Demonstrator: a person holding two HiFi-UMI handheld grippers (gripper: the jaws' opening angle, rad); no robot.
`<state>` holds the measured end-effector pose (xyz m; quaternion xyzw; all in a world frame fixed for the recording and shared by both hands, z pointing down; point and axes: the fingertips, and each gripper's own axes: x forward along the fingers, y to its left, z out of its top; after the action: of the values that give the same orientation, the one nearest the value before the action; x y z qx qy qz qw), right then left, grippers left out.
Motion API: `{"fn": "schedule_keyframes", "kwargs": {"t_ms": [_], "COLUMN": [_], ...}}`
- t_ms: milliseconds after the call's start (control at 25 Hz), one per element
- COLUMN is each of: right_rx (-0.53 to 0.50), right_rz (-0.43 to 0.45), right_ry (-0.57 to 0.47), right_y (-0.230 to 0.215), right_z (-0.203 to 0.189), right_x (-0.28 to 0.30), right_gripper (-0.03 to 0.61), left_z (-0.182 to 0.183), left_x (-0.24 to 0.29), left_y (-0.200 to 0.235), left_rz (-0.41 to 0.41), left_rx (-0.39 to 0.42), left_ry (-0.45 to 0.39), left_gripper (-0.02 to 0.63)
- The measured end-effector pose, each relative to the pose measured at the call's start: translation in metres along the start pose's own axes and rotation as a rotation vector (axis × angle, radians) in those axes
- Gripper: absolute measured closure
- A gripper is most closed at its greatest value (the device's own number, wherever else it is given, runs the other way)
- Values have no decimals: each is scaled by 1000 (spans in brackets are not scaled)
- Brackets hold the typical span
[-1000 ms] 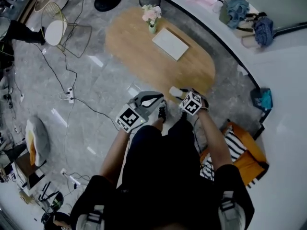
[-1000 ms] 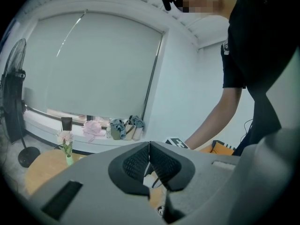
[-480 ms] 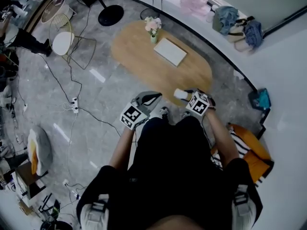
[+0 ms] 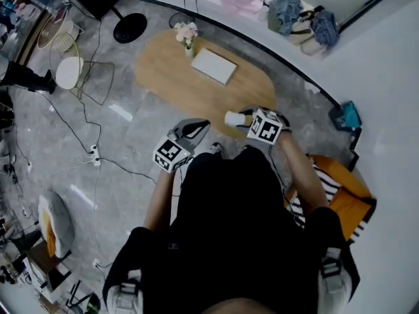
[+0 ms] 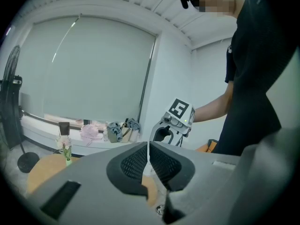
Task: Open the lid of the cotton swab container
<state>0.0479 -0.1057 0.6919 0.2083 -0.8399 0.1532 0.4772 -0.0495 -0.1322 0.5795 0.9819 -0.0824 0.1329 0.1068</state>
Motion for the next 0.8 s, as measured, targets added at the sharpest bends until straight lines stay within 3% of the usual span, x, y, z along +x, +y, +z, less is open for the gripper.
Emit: {"fn": "schedule_keyframes", "kwargs": {"t_ms": [240, 560, 800], "right_rx": [-69, -168, -213], "right_rz": [61, 166, 235], "right_ry": [16, -58, -110], "right_y": [4, 34, 46], "right_z": [21, 60, 68], "right_x": [-30, -76, -110], "right_gripper": [390, 390, 390], "left_z": [-1, 2, 9], "left_x": [4, 21, 39], "left_y": [-3, -33, -59], "left_rz": [-14, -65, -76], "left_rx": [-8, 68, 48], "left_ry": [-8, 56, 45], "left_gripper": [535, 423, 340]}}
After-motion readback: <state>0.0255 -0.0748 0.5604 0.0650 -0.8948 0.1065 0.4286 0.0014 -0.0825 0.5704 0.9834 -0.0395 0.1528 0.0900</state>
